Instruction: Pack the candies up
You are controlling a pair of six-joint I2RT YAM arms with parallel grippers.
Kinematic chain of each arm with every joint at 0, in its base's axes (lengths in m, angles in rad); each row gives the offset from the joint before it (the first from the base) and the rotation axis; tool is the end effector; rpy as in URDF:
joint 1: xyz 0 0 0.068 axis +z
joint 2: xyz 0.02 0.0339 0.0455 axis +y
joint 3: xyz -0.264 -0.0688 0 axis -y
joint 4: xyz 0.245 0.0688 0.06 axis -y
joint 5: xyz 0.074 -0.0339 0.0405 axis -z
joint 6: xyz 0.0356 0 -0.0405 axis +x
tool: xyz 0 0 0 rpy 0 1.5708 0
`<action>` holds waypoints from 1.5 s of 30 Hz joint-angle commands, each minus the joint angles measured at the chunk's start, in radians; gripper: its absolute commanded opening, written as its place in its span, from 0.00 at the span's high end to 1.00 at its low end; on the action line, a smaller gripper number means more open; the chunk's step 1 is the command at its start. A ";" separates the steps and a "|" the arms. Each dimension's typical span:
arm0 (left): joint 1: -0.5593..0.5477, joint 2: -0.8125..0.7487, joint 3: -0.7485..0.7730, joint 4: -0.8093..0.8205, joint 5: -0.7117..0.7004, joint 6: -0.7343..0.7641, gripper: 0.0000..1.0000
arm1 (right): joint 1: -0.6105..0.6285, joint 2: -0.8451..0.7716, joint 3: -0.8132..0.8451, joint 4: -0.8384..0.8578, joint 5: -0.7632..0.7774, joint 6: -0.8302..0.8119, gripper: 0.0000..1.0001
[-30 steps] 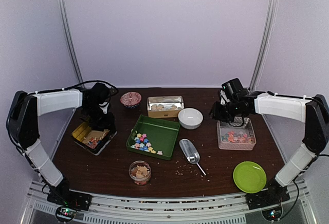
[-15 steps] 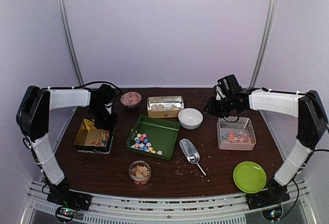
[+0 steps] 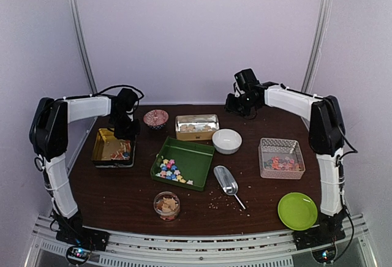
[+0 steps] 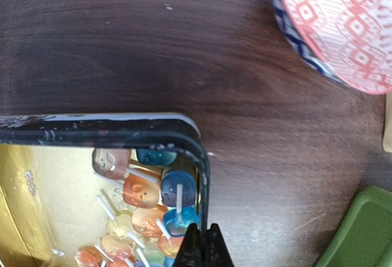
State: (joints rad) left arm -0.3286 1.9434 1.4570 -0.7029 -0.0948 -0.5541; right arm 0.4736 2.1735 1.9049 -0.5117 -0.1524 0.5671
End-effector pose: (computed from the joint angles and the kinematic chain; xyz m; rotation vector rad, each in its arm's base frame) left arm 0.3811 -0.1264 0.1963 -0.3350 2.7344 -0.1091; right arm 0.4420 0.2326 0.2470 0.0365 2.4459 0.6691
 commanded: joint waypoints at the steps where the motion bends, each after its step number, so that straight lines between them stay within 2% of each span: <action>1: 0.034 0.007 0.010 0.038 0.013 0.019 1.00 | 0.005 0.127 0.203 -0.171 -0.018 -0.031 0.60; 5: 0.034 0.009 0.007 0.053 0.044 0.010 1.00 | 0.014 0.217 0.318 -0.205 -0.055 -0.021 0.57; 15: 0.034 0.023 0.002 0.054 0.065 0.007 1.00 | 0.035 0.317 0.363 -0.200 -0.053 0.026 0.57; 19: 0.035 0.022 -0.002 0.048 0.064 0.009 1.00 | 0.035 0.351 0.400 -0.232 -0.037 0.036 0.63; 22: 0.035 0.019 -0.004 0.048 0.065 0.010 1.00 | 0.034 0.364 0.412 -0.256 -0.018 0.034 0.72; 32: 0.035 0.001 -0.010 0.044 0.050 0.006 1.00 | 0.010 0.289 0.367 -0.243 0.090 0.062 0.99; 45: 0.035 -0.016 -0.017 0.039 0.018 -0.001 1.00 | -0.098 0.174 0.311 -0.217 0.142 0.080 1.00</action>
State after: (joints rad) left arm -0.2935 1.9579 1.4456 -0.6811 -0.0448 -0.5537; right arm 0.4038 2.4710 2.2322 -0.7509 -0.0616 0.6426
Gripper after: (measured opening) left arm 0.022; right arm 0.009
